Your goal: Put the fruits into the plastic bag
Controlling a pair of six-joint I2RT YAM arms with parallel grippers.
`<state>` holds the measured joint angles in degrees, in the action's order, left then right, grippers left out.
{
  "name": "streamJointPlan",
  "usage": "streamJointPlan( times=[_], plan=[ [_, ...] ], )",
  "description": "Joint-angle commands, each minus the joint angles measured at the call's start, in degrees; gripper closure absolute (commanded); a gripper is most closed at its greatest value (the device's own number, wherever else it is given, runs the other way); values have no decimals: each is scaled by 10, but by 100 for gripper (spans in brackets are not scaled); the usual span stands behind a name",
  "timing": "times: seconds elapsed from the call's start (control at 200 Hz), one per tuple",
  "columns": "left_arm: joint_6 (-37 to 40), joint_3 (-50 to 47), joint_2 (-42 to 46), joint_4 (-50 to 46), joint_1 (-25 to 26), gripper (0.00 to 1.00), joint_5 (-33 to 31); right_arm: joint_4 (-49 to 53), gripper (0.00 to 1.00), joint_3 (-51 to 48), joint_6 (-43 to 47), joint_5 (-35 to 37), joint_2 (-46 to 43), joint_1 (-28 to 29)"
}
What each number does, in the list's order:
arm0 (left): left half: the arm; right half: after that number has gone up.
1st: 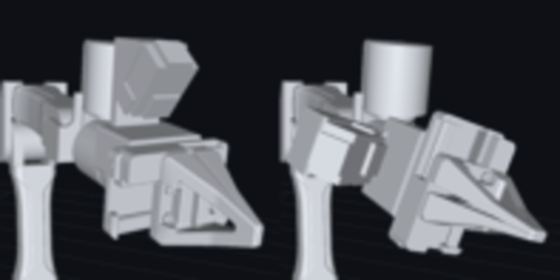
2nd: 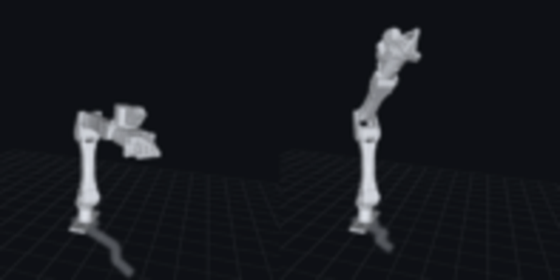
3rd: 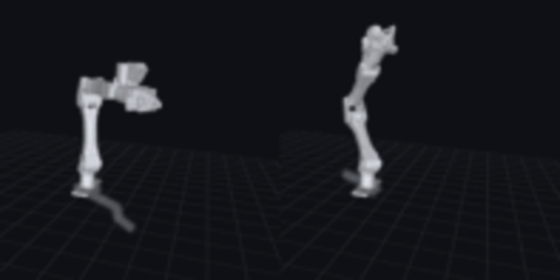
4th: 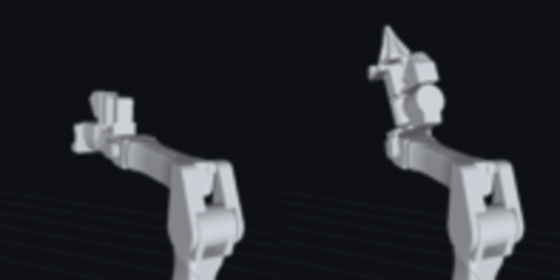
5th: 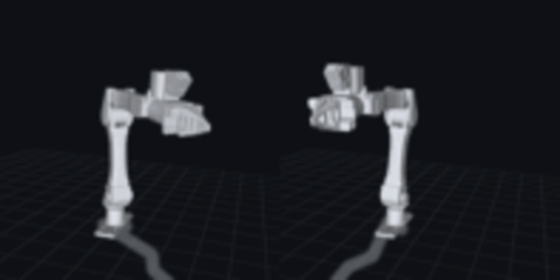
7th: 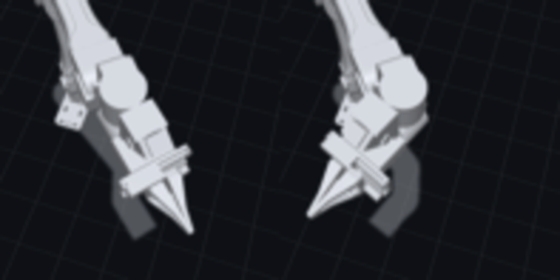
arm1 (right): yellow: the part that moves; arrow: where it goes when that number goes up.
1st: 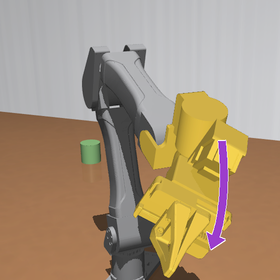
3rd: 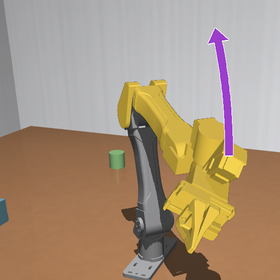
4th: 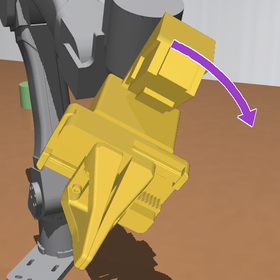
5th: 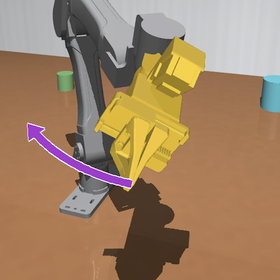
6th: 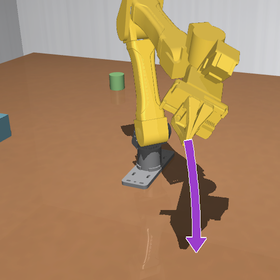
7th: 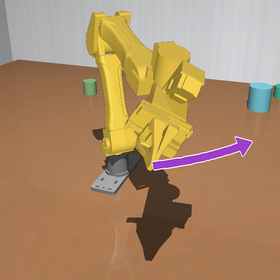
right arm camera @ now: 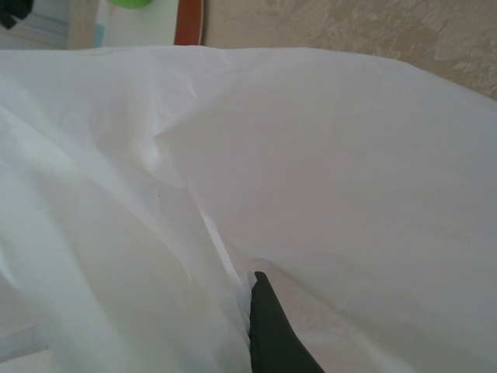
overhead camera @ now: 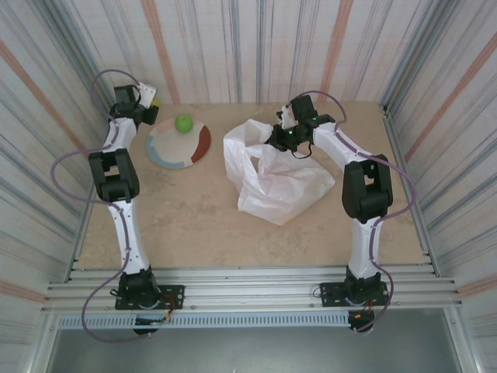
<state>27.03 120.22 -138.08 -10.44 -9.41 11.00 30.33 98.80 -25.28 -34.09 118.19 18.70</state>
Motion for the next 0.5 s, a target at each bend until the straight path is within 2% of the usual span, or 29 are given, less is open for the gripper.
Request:
streamJointPlan(
  times=[0.0, 0.085, 0.16, 0.301, 0.496],
  plan=[
    [-117, -101, 126, 25, 2, 59, 21, -21, 100, -3, -16, -22, -24, -4],
    [-164, -194, 214, 40, 18, 59, 25, -23, 100, -12, -15, -20, -36, -6],
    [-178, -265, 286, 26, 45, 59, 4, -16, 100, -19, -5, -8, -50, -8],
    [-219, -404, 433, 20, 93, 59, 3, 19, 100, -23, 25, 15, -77, -12],
    [-255, -528, 633, -14, 174, 60, -4, 85, 100, -20, 80, 32, -111, -12]
  ],
)
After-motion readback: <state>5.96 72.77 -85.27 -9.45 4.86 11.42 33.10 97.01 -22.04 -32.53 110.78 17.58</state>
